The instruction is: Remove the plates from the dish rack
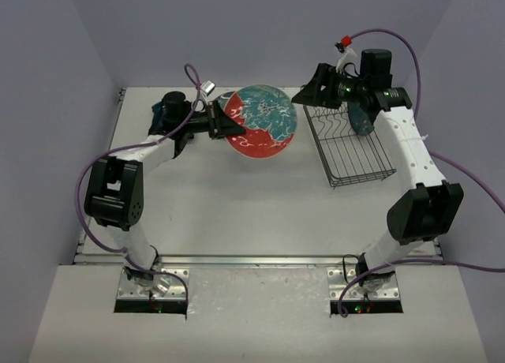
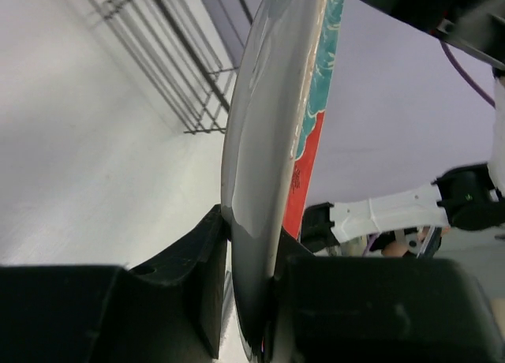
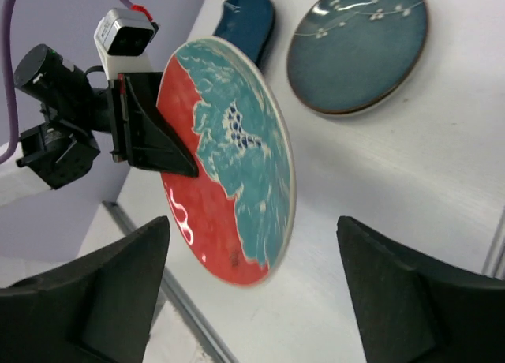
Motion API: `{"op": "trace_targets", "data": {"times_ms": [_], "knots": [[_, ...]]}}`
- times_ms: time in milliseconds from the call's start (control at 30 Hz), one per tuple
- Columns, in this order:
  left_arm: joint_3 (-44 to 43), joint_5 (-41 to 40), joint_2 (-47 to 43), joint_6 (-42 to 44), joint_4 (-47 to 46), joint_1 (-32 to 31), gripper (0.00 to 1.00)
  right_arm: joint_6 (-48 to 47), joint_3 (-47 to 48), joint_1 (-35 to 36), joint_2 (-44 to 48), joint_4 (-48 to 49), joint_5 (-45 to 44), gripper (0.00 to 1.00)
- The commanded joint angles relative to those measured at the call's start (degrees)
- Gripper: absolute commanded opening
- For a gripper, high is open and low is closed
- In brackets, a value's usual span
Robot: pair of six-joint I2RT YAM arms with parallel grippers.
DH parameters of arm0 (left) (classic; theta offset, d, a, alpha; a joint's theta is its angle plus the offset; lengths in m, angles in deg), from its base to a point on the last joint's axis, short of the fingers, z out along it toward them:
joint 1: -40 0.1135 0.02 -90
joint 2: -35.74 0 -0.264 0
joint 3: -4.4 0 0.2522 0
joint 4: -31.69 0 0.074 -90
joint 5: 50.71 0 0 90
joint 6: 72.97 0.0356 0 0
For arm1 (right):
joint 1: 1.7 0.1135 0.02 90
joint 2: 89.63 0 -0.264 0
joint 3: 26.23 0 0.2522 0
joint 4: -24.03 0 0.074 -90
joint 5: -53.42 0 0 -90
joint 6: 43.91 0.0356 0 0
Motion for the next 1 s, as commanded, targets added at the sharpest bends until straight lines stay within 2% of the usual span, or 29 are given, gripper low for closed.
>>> {"op": "trace_targets", "data": {"times_ms": [0,100,300,533,800,967], "knots": [[-2.42,-2.58,3.31,-1.53,-3.94,8.07,0.0,-1.03,2.73,-0.53,-1.26,0.08,-10.43,0.96],[-4.2,-3.7,6.1,-1.37,-3.32,9.02,0.0,-2.16,2.91,-0.68,-2.14,-0.95,-14.32,0.99],[-13.81,-11.03,13.24,6.17,5.62,10.88,0.0,-5.36,1.96,-0.6,-3.42,-2.63,-20.71,0.99],[-20.93,-15.33,20.53,6.47,8.47,10.98,0.0,-8.96,1.36,-0.51,-6.9,-4.47,-27.69,0.99],[-28.04,-16.82,26.97,5.05,9.5,10.98,0.0,-8.28,1.39,-0.51,-8.86,-5.05,-26.86,0.99],[-29.56,-17.88,28.28,5.56,11.67,10.96,0.15,-8.21,1.41,-0.51,-8.71,-5.19,-26.71,0.99]]}}
